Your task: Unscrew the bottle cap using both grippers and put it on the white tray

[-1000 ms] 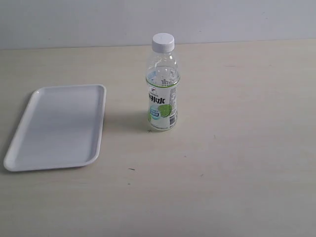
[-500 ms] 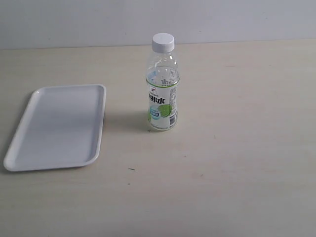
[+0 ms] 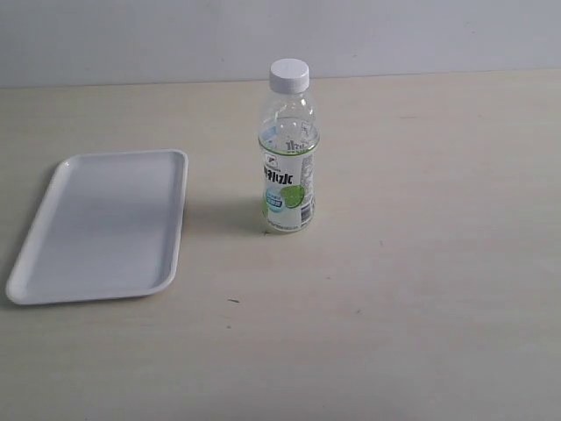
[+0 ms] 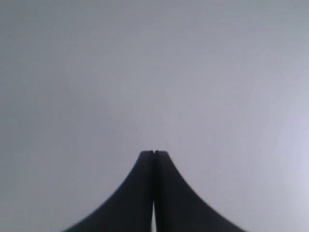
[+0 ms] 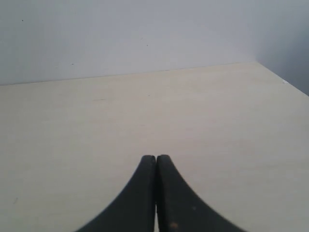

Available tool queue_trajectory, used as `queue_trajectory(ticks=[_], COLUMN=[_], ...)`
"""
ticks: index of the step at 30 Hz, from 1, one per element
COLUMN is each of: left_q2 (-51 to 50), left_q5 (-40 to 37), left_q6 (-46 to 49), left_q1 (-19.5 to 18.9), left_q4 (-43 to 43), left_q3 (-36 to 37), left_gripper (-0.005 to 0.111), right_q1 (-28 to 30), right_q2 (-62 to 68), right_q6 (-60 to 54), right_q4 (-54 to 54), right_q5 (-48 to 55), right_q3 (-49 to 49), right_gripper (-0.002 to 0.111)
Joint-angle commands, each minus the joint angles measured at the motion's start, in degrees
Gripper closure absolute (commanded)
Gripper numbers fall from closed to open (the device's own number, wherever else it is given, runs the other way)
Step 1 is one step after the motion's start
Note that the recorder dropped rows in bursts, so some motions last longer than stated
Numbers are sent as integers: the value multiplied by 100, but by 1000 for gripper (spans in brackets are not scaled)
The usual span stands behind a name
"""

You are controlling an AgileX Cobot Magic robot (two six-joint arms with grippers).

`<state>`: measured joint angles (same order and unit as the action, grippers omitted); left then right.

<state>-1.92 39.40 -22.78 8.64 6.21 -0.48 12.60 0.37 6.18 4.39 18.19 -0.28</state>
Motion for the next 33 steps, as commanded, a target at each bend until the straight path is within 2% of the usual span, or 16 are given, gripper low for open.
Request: queue_trajectory(ticks=[1, 4, 6, 9, 13, 16, 19, 21, 23, 29, 31, 33], left_q2=[-1115, -3075, -4553, -6050, -7917, -8941, -9764, -10266, -10699, -11513, -11694, -11809], left_q5=[511, 492, 443, 530, 1338, 2029, 2455, 2644, 2821, 3056, 3056, 3056], left_q6=[621, 619, 376, -173, -316, -305, -296, -296, -296, -95, -8, 38], left_q1=[-11, -11, -11, -11, -11, -11, -11, 11, 10, 10, 23, 99], left_q4=[78, -391, -1588, -3194, -4966, -5517, -5712, -5868, -6151, -6308, -6308, -6308], left_q3=[-817, -1770, -2289, -2747, -3237, -3509, -3711, -3881, -4055, -4356, -4438, -4511], left_gripper=[107, 107, 107, 107, 107, 107, 104, 95, 79, 14, 3, 2], right_q1=[39, 39, 39, 39, 39, 39, 39, 39, 39, 39, 39, 39], right_q2=[-37, -37, -37, -37, -37, -37, -37, -37, -37, -37, -37, -37], right_q6=[-32, -32, -32, -32, -32, -32, -32, -32, -32, -32, -32, -32], right_q4=[5, 5, 5, 5, 5, 5, 5, 5, 5, 5, 5, 5], right_q5=[-55, -55, -55, -55, -55, -55, -55, -55, -55, -55, -55, -55], right_q3=[28, 28, 28, 28, 28, 28, 28, 28, 28, 28, 28, 28], right_gripper=[108, 108, 108, 108, 108, 108, 108, 108, 108, 108, 108, 108])
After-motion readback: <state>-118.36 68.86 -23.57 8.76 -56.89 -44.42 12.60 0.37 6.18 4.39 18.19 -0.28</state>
